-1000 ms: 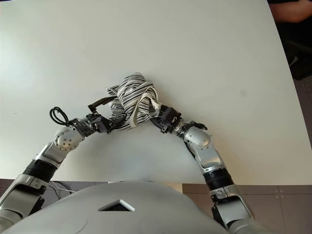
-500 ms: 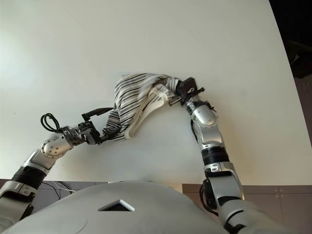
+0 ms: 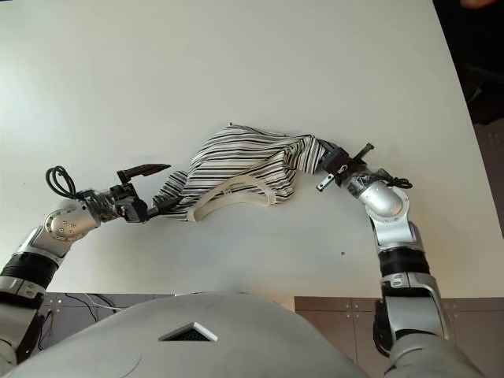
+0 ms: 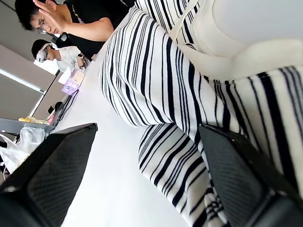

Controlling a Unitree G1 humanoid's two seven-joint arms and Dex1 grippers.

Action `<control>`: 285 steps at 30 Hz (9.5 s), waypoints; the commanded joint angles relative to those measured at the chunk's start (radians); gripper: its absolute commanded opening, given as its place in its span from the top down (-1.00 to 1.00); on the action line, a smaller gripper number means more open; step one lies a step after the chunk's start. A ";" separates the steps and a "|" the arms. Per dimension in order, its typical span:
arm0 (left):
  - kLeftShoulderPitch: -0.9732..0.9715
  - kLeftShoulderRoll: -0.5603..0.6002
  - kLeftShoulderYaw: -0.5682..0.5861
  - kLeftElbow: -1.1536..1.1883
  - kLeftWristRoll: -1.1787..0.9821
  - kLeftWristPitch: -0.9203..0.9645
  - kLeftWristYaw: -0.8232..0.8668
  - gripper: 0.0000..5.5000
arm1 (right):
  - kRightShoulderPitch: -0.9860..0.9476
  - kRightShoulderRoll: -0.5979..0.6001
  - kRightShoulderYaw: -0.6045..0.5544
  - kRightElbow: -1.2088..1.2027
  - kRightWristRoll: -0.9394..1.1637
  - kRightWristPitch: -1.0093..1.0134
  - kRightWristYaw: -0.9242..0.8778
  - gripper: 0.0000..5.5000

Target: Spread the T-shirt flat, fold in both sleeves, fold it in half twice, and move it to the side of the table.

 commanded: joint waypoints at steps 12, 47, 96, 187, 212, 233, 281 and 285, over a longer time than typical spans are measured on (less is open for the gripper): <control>0.032 0.034 -0.001 0.015 0.046 0.012 -0.025 -0.46 | -0.021 -0.257 -0.012 0.131 -0.194 -0.001 -0.224 -0.22; -0.137 0.076 0.065 0.227 0.295 0.107 0.178 -0.46 | -0.011 -0.250 0.185 -0.011 -0.030 -0.154 0.075 -0.22; -0.249 -0.303 -0.250 0.038 0.496 0.197 0.214 -0.46 | -0.541 0.129 0.403 0.519 -0.313 0.054 -0.101 -0.22; 0.304 0.136 0.152 -0.359 0.277 0.209 0.071 -0.16 | 0.468 -0.206 0.055 -0.717 -0.150 0.235 0.034 -0.23; 0.302 0.184 0.160 -0.337 0.209 0.176 0.085 0.96 | 0.429 -0.201 0.092 -0.636 -0.204 0.104 0.002 0.96; -0.969 -0.269 0.113 0.514 0.080 0.589 0.391 0.96 | -0.917 0.119 0.042 0.363 0.114 0.264 -0.233 0.96; -1.184 -0.328 0.082 0.866 0.324 0.643 0.674 0.96 | -1.161 0.188 -0.146 0.793 -0.069 0.218 -0.517 0.96; -1.100 -0.283 0.084 0.836 0.312 0.495 0.639 0.96 | -1.046 0.176 -0.160 0.752 -0.029 0.106 -0.428 0.96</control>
